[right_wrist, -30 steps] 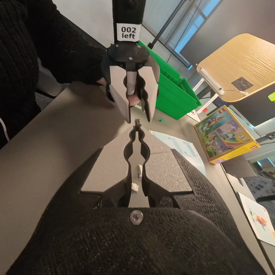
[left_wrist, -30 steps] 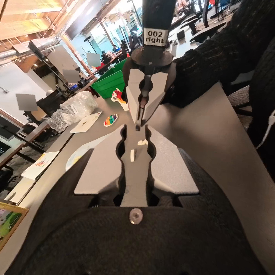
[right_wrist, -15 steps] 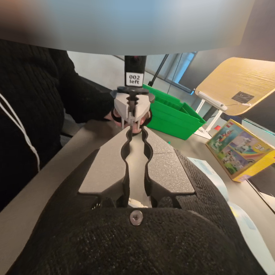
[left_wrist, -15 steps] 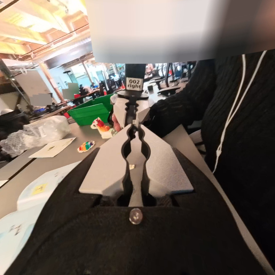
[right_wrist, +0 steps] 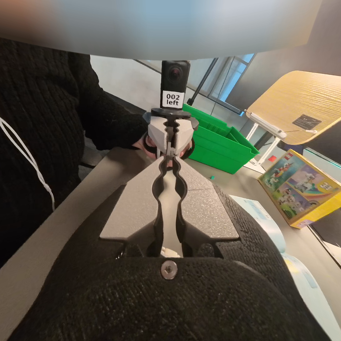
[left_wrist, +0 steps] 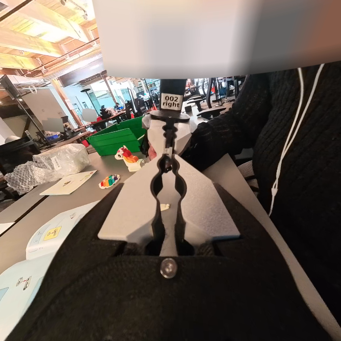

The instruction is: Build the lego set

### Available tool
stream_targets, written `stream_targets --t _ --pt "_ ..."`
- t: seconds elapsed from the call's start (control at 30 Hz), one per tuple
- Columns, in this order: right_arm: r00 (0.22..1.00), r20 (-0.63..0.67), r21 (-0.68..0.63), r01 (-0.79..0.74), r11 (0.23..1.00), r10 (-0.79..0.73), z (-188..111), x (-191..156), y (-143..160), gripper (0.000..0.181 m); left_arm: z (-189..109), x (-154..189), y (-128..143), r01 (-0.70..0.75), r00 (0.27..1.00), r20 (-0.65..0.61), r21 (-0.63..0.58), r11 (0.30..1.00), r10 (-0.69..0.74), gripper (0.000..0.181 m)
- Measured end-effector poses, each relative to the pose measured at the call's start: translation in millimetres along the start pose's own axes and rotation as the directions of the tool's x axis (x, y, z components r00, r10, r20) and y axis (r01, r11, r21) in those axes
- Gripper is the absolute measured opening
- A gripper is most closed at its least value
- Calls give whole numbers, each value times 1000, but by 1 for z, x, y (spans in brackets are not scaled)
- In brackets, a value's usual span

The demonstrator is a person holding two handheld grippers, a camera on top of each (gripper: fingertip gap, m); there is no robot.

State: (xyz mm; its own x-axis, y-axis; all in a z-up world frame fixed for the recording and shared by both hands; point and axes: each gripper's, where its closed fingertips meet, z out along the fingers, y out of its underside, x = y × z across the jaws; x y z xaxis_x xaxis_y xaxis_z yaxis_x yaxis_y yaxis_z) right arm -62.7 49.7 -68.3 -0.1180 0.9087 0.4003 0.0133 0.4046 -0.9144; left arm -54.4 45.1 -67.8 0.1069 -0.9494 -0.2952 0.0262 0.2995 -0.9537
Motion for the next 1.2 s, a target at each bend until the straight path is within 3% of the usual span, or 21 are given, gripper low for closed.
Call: stream_targets --t 0.2,0.27,0.4,0.47,0.53,0.63,0.7,0.8,1.07,1.2 --pt "997 -74 -46 -36 998 33 -1 15 10 4 1 -16 8 -56 990 123 -58 997 63 5" --pt "997 -61 -98 -45 994 39 -6 18 19 24 1 -28 18 -133 965 208 -147 980 162 6" --pt "991 -34 -189 -130 973 126 -27 24 43 34 11 -41 53 -281 904 185 -420 863 385 6" --pt "985 -22 -245 -172 954 173 -38 24 59 34 20 -44 69 -357 866 137 -501 788 480 6" --pt "980 -35 -286 -199 937 197 -50 26 73 33 28 -51 77 -462 783 113 -552 694 611 6" --pt "966 -40 -297 -255 920 255 -59 28 82 32 42 -52 74 -652 593 56 -553 519 803 6" --pt "962 -42 -278 -270 922 269 -60 29 80 31 48 -51 83 -713 520 -8 -554 429 854 6" --pt "966 -45 -272 -257 927 255 -57 29 78 30 47 -50 96 -745 481 -87 -564 355 873 6" --pt "976 -46 -358 -215 909 213 -52 22 95 29 22 -55 115 -766 459 -229 -592 251 858 6" --pt "983 -26 -404 -177 897 182 -50 17 101 30 18 -61 99 -788 369 -178 -581 205 912 6"
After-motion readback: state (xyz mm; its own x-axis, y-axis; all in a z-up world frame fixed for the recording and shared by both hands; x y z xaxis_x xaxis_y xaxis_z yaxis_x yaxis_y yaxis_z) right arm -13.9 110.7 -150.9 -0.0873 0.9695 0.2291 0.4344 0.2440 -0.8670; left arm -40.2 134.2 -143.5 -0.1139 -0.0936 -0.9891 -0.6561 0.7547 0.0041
